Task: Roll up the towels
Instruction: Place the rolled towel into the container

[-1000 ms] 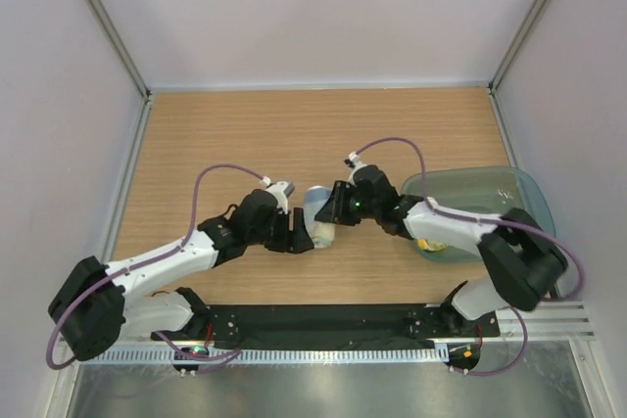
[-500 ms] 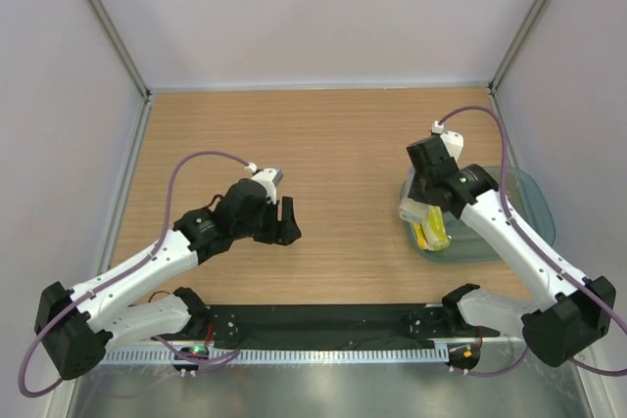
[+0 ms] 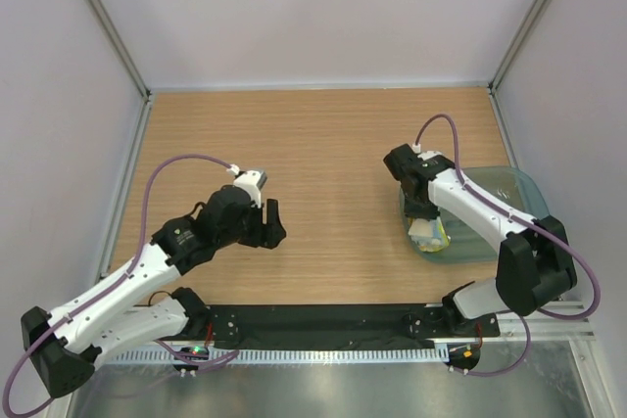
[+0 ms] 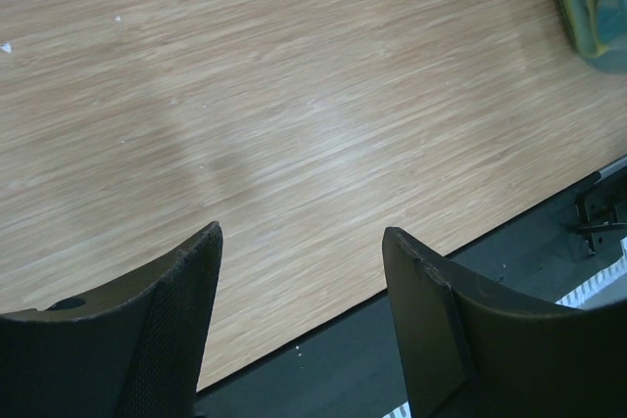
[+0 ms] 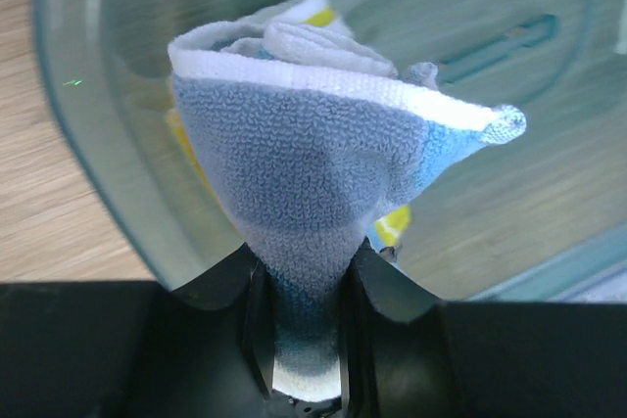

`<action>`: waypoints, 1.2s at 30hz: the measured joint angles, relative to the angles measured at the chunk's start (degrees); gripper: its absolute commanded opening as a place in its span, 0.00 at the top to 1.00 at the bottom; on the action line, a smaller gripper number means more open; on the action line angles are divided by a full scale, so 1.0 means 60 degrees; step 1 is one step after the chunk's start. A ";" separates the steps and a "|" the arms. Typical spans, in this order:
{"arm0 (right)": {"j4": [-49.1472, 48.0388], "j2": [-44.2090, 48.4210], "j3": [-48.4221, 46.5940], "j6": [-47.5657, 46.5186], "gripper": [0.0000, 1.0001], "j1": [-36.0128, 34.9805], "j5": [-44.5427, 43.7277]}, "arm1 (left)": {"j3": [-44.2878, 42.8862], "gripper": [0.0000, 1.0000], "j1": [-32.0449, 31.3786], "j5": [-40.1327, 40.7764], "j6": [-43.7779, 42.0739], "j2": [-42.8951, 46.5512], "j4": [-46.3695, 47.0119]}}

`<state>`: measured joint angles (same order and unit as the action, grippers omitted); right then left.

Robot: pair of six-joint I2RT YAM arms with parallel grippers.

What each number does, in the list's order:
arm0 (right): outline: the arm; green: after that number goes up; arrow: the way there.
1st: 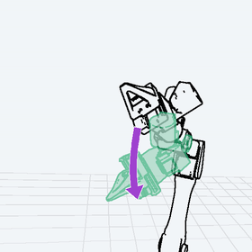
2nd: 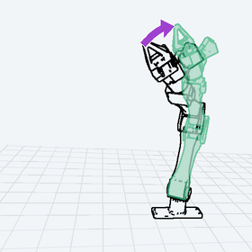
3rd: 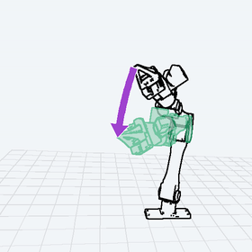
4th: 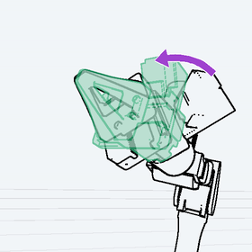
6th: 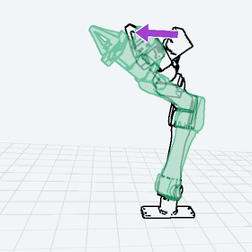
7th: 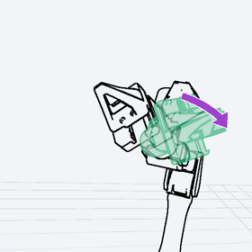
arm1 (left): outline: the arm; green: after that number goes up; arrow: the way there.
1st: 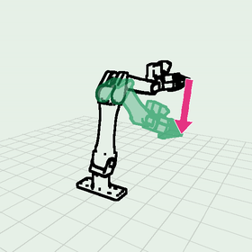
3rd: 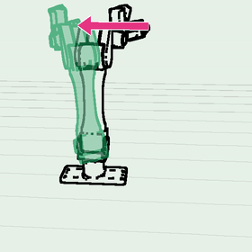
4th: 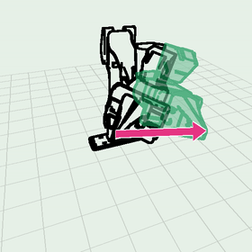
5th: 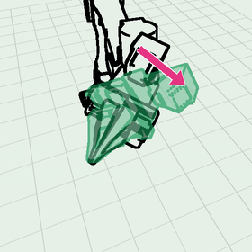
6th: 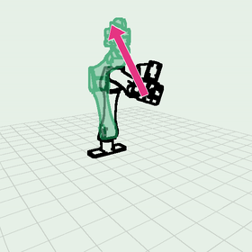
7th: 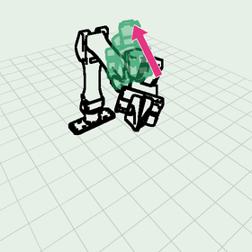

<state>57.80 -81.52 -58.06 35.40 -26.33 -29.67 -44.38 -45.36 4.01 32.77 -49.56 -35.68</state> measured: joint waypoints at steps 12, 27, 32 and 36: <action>-0.3315 -0.0149 -0.0076 0.0539 0.99 -0.0546 0.6244 | 0.0022 0.33 0.0000 0.0437 -0.0007 0.0200 -0.0244; -0.4914 0.1144 0.0623 0.0437 0.99 0.0175 0.8087 | 0.0029 0.33 0.0000 0.0637 -0.0007 0.0255 -0.0255; -0.6047 0.2397 0.2218 0.0670 0.99 0.1115 0.8623 | 0.0029 0.33 0.0000 0.0648 -0.0007 0.0251 -0.0251; -0.7486 0.2353 0.3555 0.0958 0.99 0.1319 0.9085 | 0.0033 0.33 0.0000 0.0645 -0.0007 0.0219 -0.0255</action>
<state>12.88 -67.40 -36.73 41.15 -18.41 24.84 -44.18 -45.36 7.88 32.73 -48.25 -37.21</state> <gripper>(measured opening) 0.304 0.670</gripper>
